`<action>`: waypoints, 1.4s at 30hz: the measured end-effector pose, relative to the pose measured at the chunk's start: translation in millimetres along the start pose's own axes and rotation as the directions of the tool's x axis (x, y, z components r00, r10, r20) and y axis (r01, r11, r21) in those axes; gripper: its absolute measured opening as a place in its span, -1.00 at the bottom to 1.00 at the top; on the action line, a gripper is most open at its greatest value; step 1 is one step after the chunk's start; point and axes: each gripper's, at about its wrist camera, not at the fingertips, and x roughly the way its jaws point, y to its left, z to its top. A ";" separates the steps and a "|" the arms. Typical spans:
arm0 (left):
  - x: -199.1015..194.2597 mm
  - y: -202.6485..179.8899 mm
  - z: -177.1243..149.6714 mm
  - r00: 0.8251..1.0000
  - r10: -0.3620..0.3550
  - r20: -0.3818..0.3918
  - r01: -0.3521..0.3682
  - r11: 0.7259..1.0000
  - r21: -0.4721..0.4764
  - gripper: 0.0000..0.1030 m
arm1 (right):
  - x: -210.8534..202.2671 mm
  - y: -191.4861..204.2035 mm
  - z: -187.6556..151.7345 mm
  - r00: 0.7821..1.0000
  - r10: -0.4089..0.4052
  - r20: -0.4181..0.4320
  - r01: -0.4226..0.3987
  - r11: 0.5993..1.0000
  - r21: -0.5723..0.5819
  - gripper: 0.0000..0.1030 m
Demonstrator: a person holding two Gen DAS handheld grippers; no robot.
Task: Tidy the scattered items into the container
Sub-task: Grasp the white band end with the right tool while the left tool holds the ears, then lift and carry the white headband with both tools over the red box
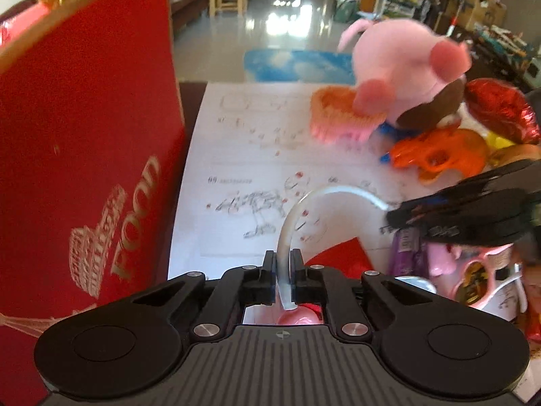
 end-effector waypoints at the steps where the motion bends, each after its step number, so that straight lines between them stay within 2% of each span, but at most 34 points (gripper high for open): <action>1: -1.5 -1.9 1.0 1.000 -0.009 0.003 0.009 1.000 0.008 -0.95 | 2.8 1.6 0.7 1.000 -0.004 -0.003 0.004 1.000 -0.008 -0.53; 4: -4.0 -7.1 2.4 0.999 -0.032 0.008 0.032 0.999 0.021 -0.95 | 12.7 8.1 2.1 1.000 -0.019 -0.001 0.019 0.999 -0.030 -0.30; 6: -5.6 -8.8 2.8 0.999 -0.050 0.010 0.050 0.999 0.021 -0.95 | 17.2 10.4 3.0 0.999 -0.033 0.011 0.033 0.999 -0.037 -0.31; 7: -7.1 -9.0 3.3 0.998 -0.062 0.013 0.061 0.998 0.019 -0.95 | 17.1 10.2 2.5 0.999 -0.044 0.023 0.045 0.998 -0.034 -0.40; 8: -8.3 -9.3 3.7 0.998 -0.068 0.016 0.067 0.998 0.022 -0.94 | 17.2 9.1 3.0 0.998 -0.063 0.029 0.063 0.998 -0.019 -0.63; 9: -8.3 -9.9 2.9 0.998 -0.068 0.017 0.067 0.997 0.029 -0.93 | 16.6 7.1 3.1 0.998 -0.059 0.034 0.059 0.998 0.002 -0.63; 10: -7.7 -10.3 2.3 0.998 -0.060 0.022 0.059 0.998 0.038 -0.80 | 13.6 5.2 2.8 0.998 -0.053 0.046 0.052 0.998 0.021 -0.63; 12: -2.0 -9.3 -0.6 0.999 -0.043 0.014 0.042 0.998 0.041 -0.41 | 3.9 4.8 2.6 0.995 -0.053 0.084 0.050 0.998 0.030 -0.65; 14: 6.9 -7.7 -2.6 1.000 -0.022 -0.005 0.022 0.999 0.036 -0.40 | -7.2 5.6 3.4 0.992 -0.036 0.117 0.033 0.999 0.032 -0.65; 17: 22.3 -3.3 -5.4 0.999 -0.015 -0.046 0.016 1.000 0.007 -0.42 | -20.6 8.2 5.3 0.989 -0.011 0.146 0.005 0.999 0.038 -0.65; 18: 26.1 -1.9 -6.5 0.999 -0.002 -0.052 0.002 1.000 -0.001 -0.55 | -24.8 9.7 5.7 0.988 -0.002 0.153 -0.003 0.999 0.035 -0.65; 19: 28.1 -0.1 -7.2 0.998 0.011 -0.058 -0.011 1.000 -0.013 -0.86 | -28.7 11.0 5.9 0.988 0.002 0.158 -0.007 0.999 0.031 -0.65; 20: 28.3 1.9 -7.4 0.998 0.016 -0.060 -0.017 1.000 -0.024 -0.88 | -32.7 12.9 5.9 0.987 0.003 0.159 -0.007 1.000 0.027 -0.65; 29: 12.8 0.2 -8.7 0.999 0.045 -0.029 -0.045 0.999 -0.013 -0.89 | -69.5 27.9 -2.9 0.981 -0.007 0.193 0.004 1.000 0.014 -0.66; 36: 2.2 -6.9 -10.0 0.998 0.054 -0.023 -0.054 0.999 0.003 -0.88 | -77.3 26.7 -14.8 0.985 -0.017 0.174 0.003 0.997 0.080 -0.66; 42: -16.5 -17.9 -12.5 0.999 0.045 -0.010 -0.045 0.998 0.034 -0.91 | -89.9 27.5 -24.6 0.981 -0.027 0.192 0.004 0.993 0.118 -0.66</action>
